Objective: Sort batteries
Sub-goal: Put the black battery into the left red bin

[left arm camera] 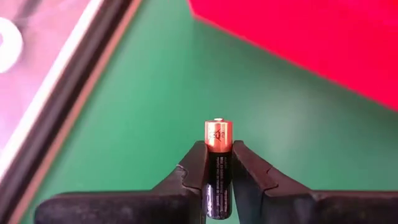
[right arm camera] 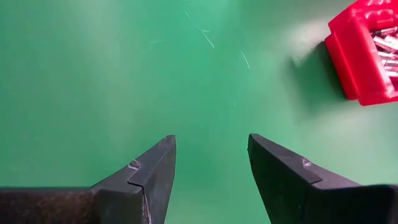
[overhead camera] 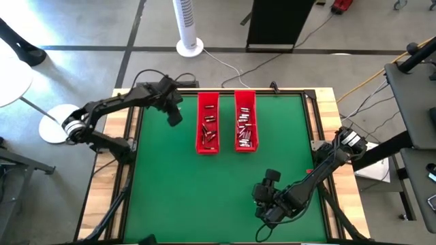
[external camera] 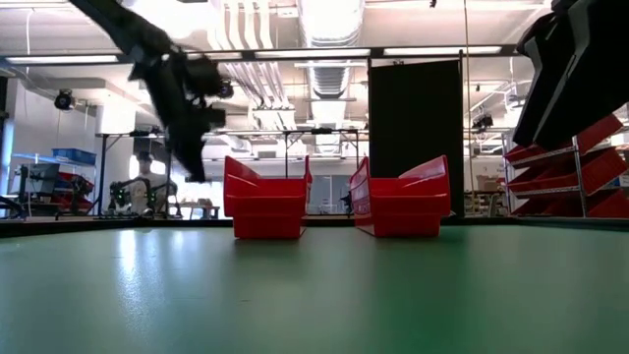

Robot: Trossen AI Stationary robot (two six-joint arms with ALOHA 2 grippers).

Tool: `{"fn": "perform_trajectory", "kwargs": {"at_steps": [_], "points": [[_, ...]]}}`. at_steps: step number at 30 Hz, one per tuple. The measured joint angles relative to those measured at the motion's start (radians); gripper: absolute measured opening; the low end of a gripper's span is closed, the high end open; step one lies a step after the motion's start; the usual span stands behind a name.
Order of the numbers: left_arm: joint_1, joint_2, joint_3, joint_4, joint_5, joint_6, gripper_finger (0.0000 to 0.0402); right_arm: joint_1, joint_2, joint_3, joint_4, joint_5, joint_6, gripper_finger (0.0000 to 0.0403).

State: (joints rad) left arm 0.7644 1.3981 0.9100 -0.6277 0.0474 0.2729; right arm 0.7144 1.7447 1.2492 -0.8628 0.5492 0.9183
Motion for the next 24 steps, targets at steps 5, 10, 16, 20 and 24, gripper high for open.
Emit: {"fn": "perform_trajectory", "kwargs": {"at_steps": [5,10,16,20,24], "points": [[-0.109,-0.031,0.124,-0.024,-0.002,-0.013,0.0027,-0.008,0.000,0.000,0.000,0.005,-0.021,0.0194],[-0.215,0.018,0.273,-0.027,-0.001,-0.020,0.0027,-0.008,0.000,0.000,0.000,0.005,-0.029,0.0194],[-0.247,0.172,0.464,-0.073,0.049,0.003,0.0027,-0.006,0.000,0.000,0.002,0.004,-0.019,0.0194],[-0.247,0.290,0.560,-0.096,0.055,0.020,0.0027,0.006,0.000,0.000,0.002,0.000,0.012,0.0194],[-0.247,0.401,0.601,-0.124,0.049,0.046,0.0027,0.037,0.000,0.000,0.004,-0.007,0.055,0.0194]]}}
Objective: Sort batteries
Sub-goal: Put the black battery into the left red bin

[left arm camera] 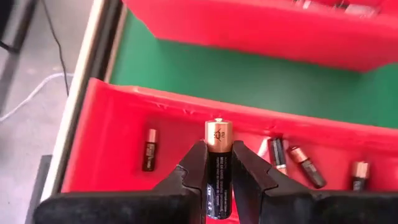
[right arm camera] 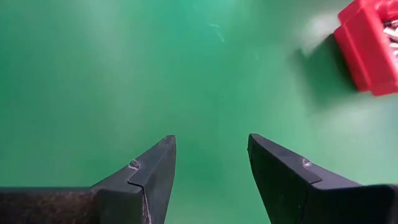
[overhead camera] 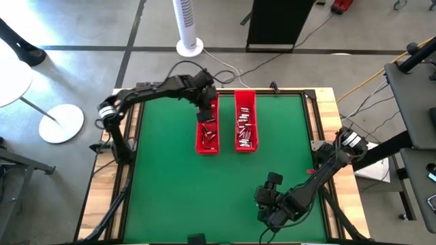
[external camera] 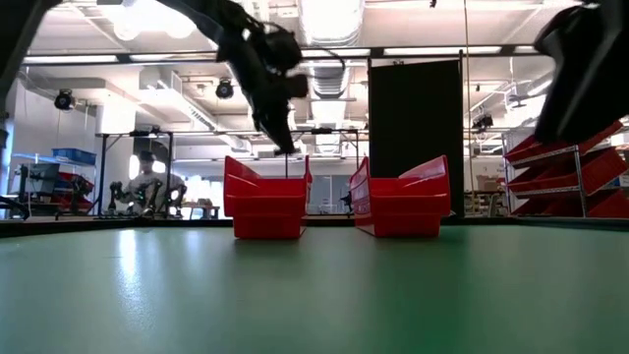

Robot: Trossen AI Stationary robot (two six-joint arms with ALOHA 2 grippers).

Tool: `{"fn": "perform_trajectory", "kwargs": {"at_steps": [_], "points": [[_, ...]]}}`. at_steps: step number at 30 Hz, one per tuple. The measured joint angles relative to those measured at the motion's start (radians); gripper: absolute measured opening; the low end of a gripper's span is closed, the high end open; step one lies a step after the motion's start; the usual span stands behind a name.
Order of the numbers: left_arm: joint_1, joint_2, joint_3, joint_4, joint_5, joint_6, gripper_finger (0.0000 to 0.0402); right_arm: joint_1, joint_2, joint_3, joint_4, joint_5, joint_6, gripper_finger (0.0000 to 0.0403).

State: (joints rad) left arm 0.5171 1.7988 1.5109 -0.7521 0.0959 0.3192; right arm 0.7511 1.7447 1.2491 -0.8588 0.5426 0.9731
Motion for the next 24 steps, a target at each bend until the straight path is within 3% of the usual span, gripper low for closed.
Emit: {"fn": "perform_trajectory", "kwargs": {"at_steps": [8,13,24], "points": [[0.008,0.126,0.013,0.010,-0.017,0.049,0.0027,0.040,0.000,-0.001,0.000,0.000,0.032,0.0194],[0.023,0.172,0.013,0.026,-0.098,0.080,0.0028,0.038,0.000,-0.005,0.001,0.004,0.029,0.0194],[0.018,0.255,0.013,0.046,-0.116,0.101,0.0028,0.036,0.000,-0.021,0.000,0.035,0.018,0.0194]]}}
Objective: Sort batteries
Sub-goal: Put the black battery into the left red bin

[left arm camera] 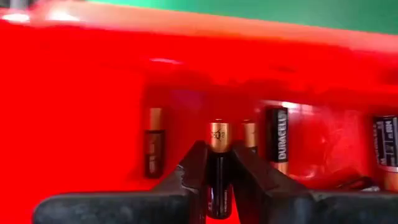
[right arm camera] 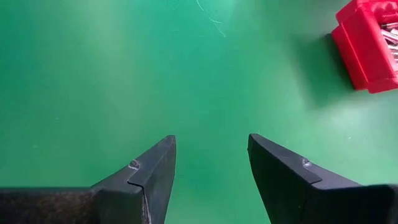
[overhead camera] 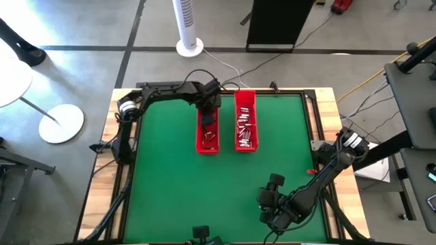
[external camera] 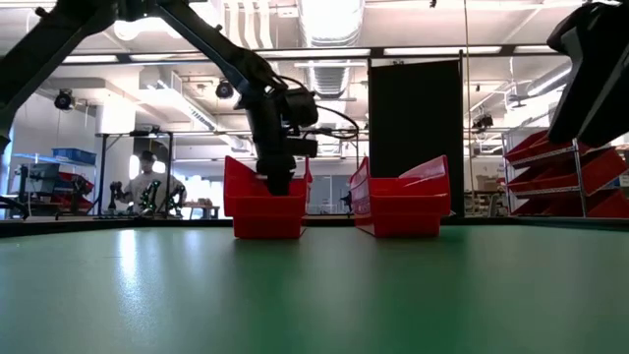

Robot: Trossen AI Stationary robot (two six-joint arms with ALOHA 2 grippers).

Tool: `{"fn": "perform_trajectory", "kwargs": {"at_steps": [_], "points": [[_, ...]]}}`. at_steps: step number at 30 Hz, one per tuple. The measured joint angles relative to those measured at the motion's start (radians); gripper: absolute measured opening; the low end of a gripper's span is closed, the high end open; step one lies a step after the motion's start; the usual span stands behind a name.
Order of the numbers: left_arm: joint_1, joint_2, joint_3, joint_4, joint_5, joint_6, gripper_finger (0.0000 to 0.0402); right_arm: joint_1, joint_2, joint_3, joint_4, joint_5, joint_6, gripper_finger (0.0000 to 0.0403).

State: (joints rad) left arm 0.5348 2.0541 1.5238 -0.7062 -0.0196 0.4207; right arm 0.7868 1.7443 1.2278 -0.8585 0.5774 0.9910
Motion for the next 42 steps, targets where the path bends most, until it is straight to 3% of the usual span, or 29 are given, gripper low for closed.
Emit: {"fn": "perform_trajectory", "kwargs": {"at_steps": [22,42], "points": [[-0.028,0.034,0.000,0.034,-0.079,-0.023,0.0029,0.000,0.000,-0.005,-0.003,0.000,-0.003,0.0194],[-0.111,0.012,0.085,-0.101,-0.079,-0.093,0.0029,0.000,0.000,-0.006,-0.005,0.000,0.020,0.0194]]}}
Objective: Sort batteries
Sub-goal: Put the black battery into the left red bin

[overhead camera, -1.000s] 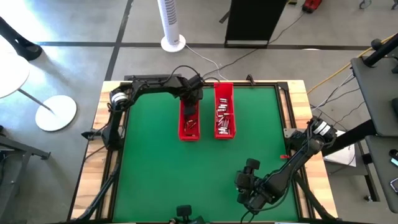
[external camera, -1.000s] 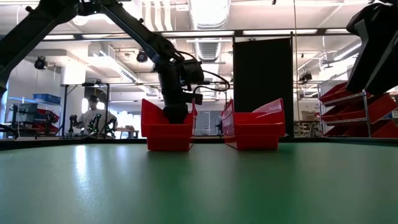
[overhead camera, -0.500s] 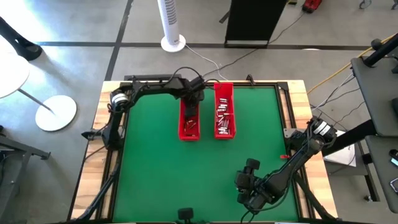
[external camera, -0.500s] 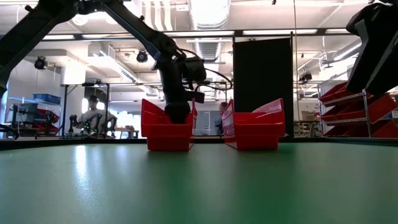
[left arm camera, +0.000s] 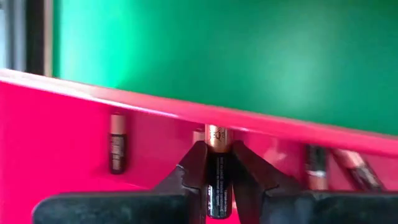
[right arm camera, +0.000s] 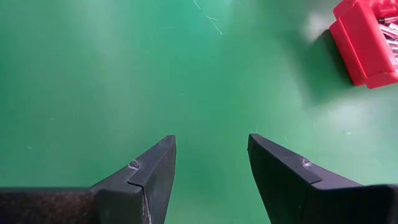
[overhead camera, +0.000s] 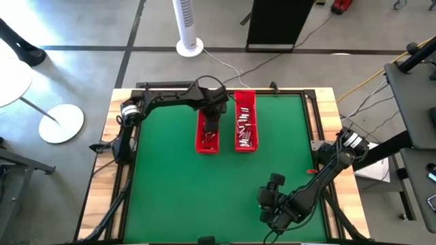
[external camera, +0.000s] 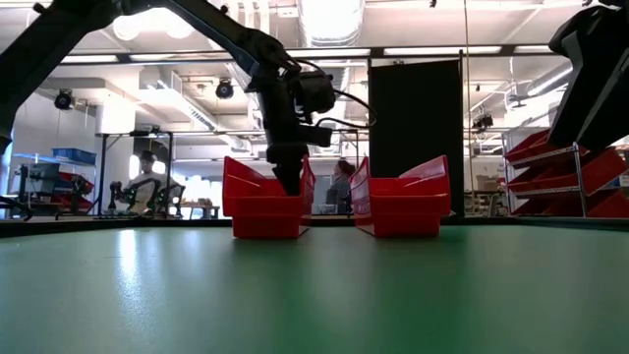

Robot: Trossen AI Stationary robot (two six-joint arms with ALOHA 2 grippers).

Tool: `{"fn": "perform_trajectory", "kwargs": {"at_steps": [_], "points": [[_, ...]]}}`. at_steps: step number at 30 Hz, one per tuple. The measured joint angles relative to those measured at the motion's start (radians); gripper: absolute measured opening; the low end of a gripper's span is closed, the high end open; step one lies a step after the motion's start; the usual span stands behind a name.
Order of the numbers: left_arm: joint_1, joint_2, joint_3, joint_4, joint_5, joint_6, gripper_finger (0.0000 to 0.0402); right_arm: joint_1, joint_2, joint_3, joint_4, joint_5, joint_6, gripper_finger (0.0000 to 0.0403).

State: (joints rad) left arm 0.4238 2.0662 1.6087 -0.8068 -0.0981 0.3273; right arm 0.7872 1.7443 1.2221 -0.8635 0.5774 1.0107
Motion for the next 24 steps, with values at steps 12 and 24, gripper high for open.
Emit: {"fn": "perform_trajectory", "kwargs": {"at_steps": [12,24], "points": [[-0.022,-0.003,-0.040,0.007,0.005,-0.048,0.0029,0.001,0.000,0.000,0.006,0.000,0.045,0.0194],[-0.022,-0.005,-0.114,0.073,-0.003,-0.059,0.0029,0.005,0.000,0.000,0.009,0.000,0.054,0.0194]]}}
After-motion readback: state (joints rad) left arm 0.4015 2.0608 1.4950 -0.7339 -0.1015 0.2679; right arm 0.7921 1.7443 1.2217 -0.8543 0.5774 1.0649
